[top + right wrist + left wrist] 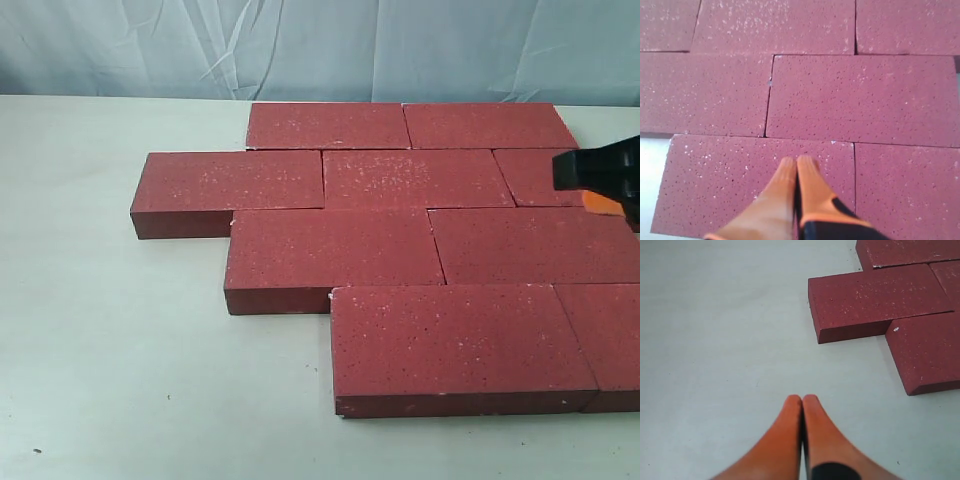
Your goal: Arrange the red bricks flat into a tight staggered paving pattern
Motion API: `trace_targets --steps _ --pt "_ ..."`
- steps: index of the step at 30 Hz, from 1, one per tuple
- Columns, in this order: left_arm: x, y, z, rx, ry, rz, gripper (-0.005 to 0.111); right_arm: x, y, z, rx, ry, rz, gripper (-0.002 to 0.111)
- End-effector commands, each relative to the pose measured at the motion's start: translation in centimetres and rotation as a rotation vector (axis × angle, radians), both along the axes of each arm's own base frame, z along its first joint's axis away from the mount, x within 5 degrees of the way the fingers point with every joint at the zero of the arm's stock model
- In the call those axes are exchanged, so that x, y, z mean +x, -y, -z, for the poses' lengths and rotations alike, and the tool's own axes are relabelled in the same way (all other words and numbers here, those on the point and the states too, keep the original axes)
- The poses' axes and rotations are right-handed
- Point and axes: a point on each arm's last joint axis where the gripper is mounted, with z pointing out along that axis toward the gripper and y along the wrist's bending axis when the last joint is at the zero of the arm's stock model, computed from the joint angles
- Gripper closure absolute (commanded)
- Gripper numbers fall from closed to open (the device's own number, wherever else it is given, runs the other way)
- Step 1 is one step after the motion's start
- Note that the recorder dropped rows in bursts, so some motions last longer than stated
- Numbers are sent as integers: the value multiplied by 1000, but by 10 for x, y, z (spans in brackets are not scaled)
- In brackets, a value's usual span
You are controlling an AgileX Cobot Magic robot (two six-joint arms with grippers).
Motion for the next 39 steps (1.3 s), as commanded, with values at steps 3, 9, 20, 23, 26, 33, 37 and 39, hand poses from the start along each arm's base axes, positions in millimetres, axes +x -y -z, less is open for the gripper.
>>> trace_targets --steps 3,9,20,23,26,33,37,39 --pt "-1 1 0 -7 5 0 107 -27 12 -12 34 145 6 109" --pt "-1 1 0 -7 5 0 107 -42 17 -17 42 145 10 109" --pt "-1 0 1 1 4 -2 107 -42 17 -17 44 149 10 109" --pt "-1 0 1 4 4 -3 107 -42 17 -17 44 149 10 109" --pt "-1 0 1 6 4 -3 107 -48 18 -21 79 170 15 109" --pt "-1 0 1 10 4 -2 107 -77 53 -40 239 312 342 109" --pt "-1 0 1 10 4 -2 107 -95 60 -48 235 403 423 109" --pt "-1 -1 1 13 5 -1 107 -100 60 -49 237 420 421 109"
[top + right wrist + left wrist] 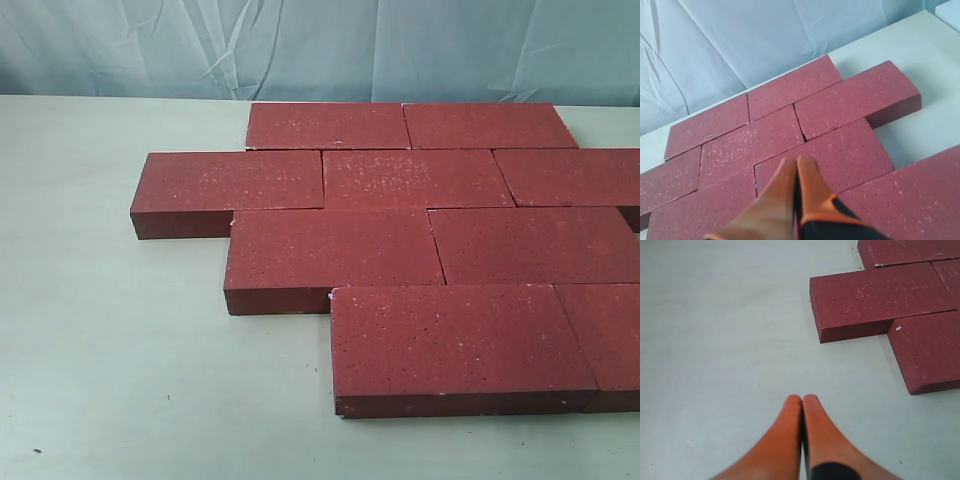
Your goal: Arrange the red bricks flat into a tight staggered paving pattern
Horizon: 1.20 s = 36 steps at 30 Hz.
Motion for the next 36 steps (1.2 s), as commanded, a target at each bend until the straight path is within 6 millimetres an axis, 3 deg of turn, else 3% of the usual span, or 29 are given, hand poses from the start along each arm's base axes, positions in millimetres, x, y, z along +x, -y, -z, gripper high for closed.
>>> trace_targets --steps 1,10,16,26,36 --pt "-1 0 1 7 5 0 107 -8 0 -1 -2 35 14 109" --pt "-1 0 1 9 5 -1 107 -15 1 0 -13 58 24 109" --pt "-1 0 1 14 5 3 107 -38 2 5 -71 168 48 109" --pt "-1 0 1 14 5 3 107 -86 -3 35 -88 369 56 109" --pt "-2 0 1 15 0 3 107 -80 0 47 -126 371 67 109"
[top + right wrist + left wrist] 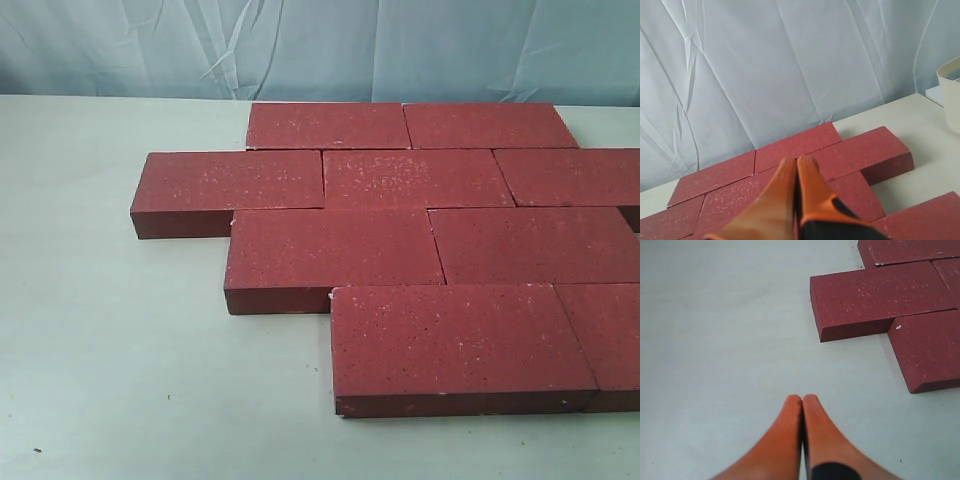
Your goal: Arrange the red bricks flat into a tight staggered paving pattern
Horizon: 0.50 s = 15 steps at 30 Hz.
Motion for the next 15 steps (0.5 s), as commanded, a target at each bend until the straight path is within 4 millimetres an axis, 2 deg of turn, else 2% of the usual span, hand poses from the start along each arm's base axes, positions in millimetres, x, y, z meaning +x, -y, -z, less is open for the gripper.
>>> trace_targets --steps 1,6,10,15 --pt "-2 0 1 11 4 1 107 4 3 5 -31 10 13 109" --pt "-2 0 1 13 5 2 107 4 3 3 -47 30 -15 109" --pt "-2 0 1 13 5 2 107 4 10 3 -147 28 43 109" --pt "-2 0 1 13 5 2 107 13 15 14 -240 38 83 109"
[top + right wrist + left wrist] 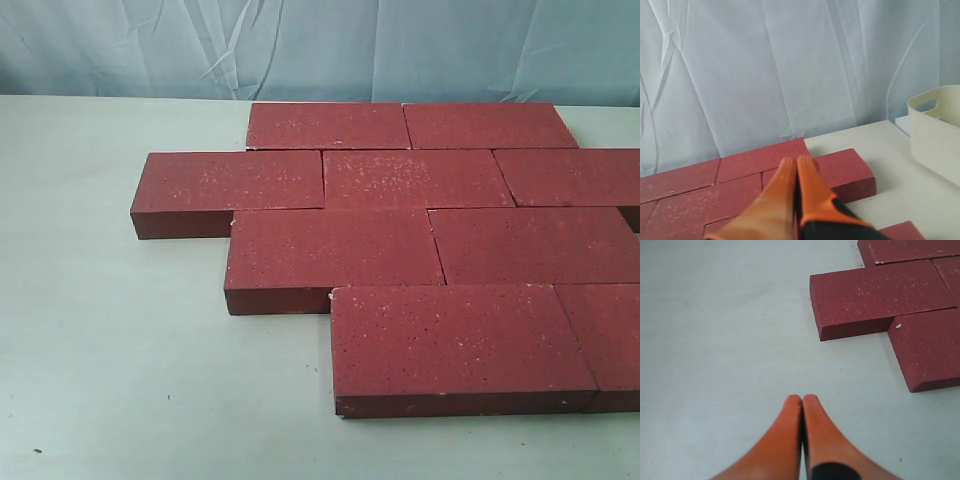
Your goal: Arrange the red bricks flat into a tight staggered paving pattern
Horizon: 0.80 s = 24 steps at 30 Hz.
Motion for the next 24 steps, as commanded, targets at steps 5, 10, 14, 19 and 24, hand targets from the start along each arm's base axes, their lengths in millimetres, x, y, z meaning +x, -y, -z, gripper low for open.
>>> trace_targets --steps 5,10,14,19,24 --pt "-2 0 0 13 7 2 107 24 3 46 -77 -76 13 109" --pt "-2 0 0 13 7 2 107 38 2 85 -81 -129 -17 109" --pt "-2 0 0 13 7 2 107 39 2 91 -80 -156 -27 109" --pt "-2 0 0 13 7 2 107 39 0 91 -60 -154 -39 109" --pt "-2 0 0 13 7 2 107 39 0 91 -112 -156 -50 109"
